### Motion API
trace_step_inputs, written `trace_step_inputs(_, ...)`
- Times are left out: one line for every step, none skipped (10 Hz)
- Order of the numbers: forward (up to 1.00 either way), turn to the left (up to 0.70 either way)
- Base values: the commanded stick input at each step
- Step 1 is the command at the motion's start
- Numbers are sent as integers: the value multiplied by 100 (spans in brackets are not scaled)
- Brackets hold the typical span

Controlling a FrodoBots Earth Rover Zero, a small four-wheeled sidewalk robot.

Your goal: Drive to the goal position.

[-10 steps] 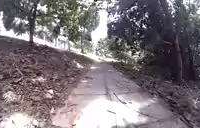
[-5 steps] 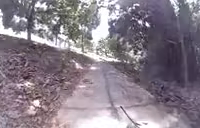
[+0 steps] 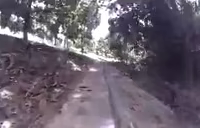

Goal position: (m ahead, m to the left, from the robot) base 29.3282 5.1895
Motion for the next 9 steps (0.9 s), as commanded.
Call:
trace_step_inputs(100,0)
trace_step_inputs(100,0)
trace_step_inputs(100,0)
trace_step_inputs(100,0)
trace_step_inputs(100,0)
trace_step_inputs(100,0)
trace_step_inputs(100,0)
trace_step_inputs(100,0)
trace_step_inputs(100,0)
